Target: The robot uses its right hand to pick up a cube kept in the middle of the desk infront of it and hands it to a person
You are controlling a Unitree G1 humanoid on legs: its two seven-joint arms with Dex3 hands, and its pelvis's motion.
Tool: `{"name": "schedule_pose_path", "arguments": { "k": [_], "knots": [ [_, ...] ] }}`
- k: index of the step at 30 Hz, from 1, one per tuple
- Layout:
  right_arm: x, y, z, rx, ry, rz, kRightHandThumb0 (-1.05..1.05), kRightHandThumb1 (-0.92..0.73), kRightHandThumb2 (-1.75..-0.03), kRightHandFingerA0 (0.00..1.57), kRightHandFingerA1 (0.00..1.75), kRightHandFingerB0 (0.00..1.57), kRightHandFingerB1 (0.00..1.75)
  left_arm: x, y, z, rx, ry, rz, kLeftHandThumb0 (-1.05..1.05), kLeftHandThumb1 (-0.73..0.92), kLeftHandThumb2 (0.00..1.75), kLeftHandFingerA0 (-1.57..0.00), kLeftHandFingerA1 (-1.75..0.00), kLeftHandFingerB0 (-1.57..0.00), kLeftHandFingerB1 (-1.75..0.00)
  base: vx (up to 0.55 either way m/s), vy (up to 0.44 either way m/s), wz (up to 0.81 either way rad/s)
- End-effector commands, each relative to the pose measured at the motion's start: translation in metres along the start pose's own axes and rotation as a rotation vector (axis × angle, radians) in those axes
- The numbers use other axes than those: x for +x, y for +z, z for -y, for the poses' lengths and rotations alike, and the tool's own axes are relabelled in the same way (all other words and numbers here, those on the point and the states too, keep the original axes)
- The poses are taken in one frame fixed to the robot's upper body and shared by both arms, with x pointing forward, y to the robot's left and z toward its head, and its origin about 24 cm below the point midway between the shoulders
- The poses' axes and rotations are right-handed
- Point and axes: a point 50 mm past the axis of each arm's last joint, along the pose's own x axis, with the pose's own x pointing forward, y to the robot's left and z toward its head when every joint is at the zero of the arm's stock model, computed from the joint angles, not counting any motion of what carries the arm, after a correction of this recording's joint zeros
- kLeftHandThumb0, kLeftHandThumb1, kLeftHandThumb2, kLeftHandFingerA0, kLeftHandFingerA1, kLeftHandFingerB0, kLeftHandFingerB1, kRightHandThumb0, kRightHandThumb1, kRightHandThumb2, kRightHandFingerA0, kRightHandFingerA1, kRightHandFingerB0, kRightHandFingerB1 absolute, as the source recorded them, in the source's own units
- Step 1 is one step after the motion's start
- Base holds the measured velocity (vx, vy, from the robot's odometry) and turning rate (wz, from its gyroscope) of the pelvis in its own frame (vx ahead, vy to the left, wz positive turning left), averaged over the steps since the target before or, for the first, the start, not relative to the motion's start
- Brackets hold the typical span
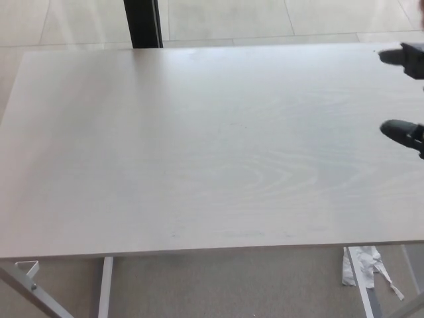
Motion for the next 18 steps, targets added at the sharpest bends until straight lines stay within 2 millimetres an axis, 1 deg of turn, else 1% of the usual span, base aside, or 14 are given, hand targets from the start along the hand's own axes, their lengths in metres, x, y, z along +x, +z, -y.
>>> {"name": "schedule_pose_path", "arguments": {
  "k": [1, 2, 3, 4, 5, 6, 10, 11, 12, 13, 15, 16, 17, 18],
  "knots": [
    [-0.210, -0.072, 0.139, 0.216, -0.732, -0.238, -0.49, -0.53, -0.57, 1.10, 0.85, 0.81, 0.49, -0.008, -0.024, -0.017, -0.002, 0.061, -0.054, -0.84, 0.92, 0.72, -0.48, -0.58, -0.47, -0.41, 0.00, 0.000, 0.00],
    [-0.214, -0.076, 0.136, 0.235, -0.744, -0.272, -0.52, -0.55, -0.58, 1.11, 1.00, 0.81, 0.50, -0.008, -0.025, -0.017, 0.010, 0.066, -0.060, -0.86, 0.92, 0.72, -0.47, -0.59, -0.47, -0.40, 0.00, 0.000, 0.00],
    [-0.218, -0.082, 0.134, 0.240, -0.761, -0.274, -0.51, -0.55, -0.58, 1.12, 1.02, 0.82, 0.52, -0.008, -0.024, -0.017, 0.013, 0.060, -0.063, -0.90, 0.79, 0.88, -0.45, -0.60, -0.42, -0.45, 0.00, 0.000, 0.00],
    [-0.220, -0.087, 0.132, 0.216, -0.771, -0.280, -0.50, -0.55, -0.57, 1.12, 0.97, 0.82, 0.53, -0.008, -0.024, -0.016, 0.011, 0.060, -0.058, -0.83, 0.92, 0.73, -0.49, -0.56, -0.48, -0.40, 0.00, 0.000, 0.00],
    [-0.223, -0.092, 0.131, 0.196, -0.782, -0.286, -0.50, -0.55, -0.57, 1.12, 0.95, 0.83, 0.56, -0.008, -0.024, -0.017, 0.013, 0.061, -0.058, -0.89, 0.79, 0.87, -0.46, -0.59, -0.43, -0.44, 0.00, 0.000, 0.00],
    [-0.227, -0.100, 0.128, 0.173, -0.821, -0.312, -0.47, -0.56, -0.57, 1.12, 1.06, 0.86, 0.63, -0.008, -0.024, -0.017, 0.003, 0.059, -0.056, -0.83, 0.92, 0.73, -0.48, -0.54, -0.46, -0.40, 0.00, 0.000, 0.00],
    [-0.244, -0.131, 0.111, 0.120, -0.950, -0.458, -0.52, -0.64, -0.60, 1.04, 1.21, 0.81, 0.76, -0.008, -0.022, -0.017, -0.028, 0.062, -0.042, -0.81, 0.92, 0.71, -0.50, -0.55, -0.47, -0.40, 0.00, 0.000, 0.00],
    [-0.254, -0.145, 0.101, 0.142, -0.984, -0.559, -0.53, -0.66, -0.60, 0.97, 1.13, 0.80, 0.74, -0.008, -0.022, -0.017, -0.024, 0.063, -0.048, -0.89, 0.79, 0.87, -0.47, -0.57, -0.43, -0.45, 0.00, 0.000, 0.00],
    [-0.258, -0.151, 0.096, 0.152, -0.998, -0.599, -0.53, -0.66, -0.60, 0.97, 1.13, 0.80, 0.74, -0.007, -0.021, -0.017, -0.021, 0.063, -0.050, -0.89, 0.79, 0.87, -0.47, -0.57, -0.43, -0.45, 0.00, 0.000, 0.00],
    [-0.263, -0.158, 0.090, 0.171, -1.024, -0.666, -0.54, -0.66, -0.60, 1.06, 1.26, 0.82, 0.75, -0.008, -0.021, -0.018, -0.018, 0.065, -0.046, -0.84, 0.92, 0.73, -0.49, -0.53, -0.49, -0.40, 0.00, 0.000, 0.00],
    [-0.286, -0.186, 0.066, 0.214, -1.049, -0.917, -0.52, -0.68, -0.64, 1.01, 1.53, 0.75, 0.78, -0.007, -0.020, -0.018, -0.027, 0.060, -0.034, -0.83, 0.92, 0.72, -0.52, -0.55, -0.48, -0.41, 0.00, 0.000, 0.00],
    [-0.291, -0.192, 0.060, 0.232, -1.049, -0.963, -0.52, -0.68, -0.64, 1.01, 1.53, 0.75, 0.78, -0.007, -0.020, -0.017, -0.030, 0.059, -0.031, -0.83, 0.92, 0.72, -0.52, -0.55, -0.48, -0.41, 0.00, 0.000, 0.00],
    [-0.307, -0.210, 0.039, 0.280, -1.024, -1.152, -0.62, -0.67, -0.65, 0.97, 1.57, 0.73, 0.77, -0.008, -0.020, -0.020, -0.016, 0.066, -0.039, -0.84, 0.92, 0.72, -0.50, -0.58, -0.46, -0.40, 0.00, 0.000, 0.00],
    [-0.306, -0.210, 0.039, 0.281, -1.025, -1.149, -0.62, -0.67, -0.65, 0.97, 1.57, 0.73, 0.77, -0.008, -0.020, -0.020, -0.017, 0.066, -0.039, -0.84, 0.92, 0.72, -0.50, -0.58, -0.46, -0.40, 0.00, 0.000, 0.00]
  ]
}}
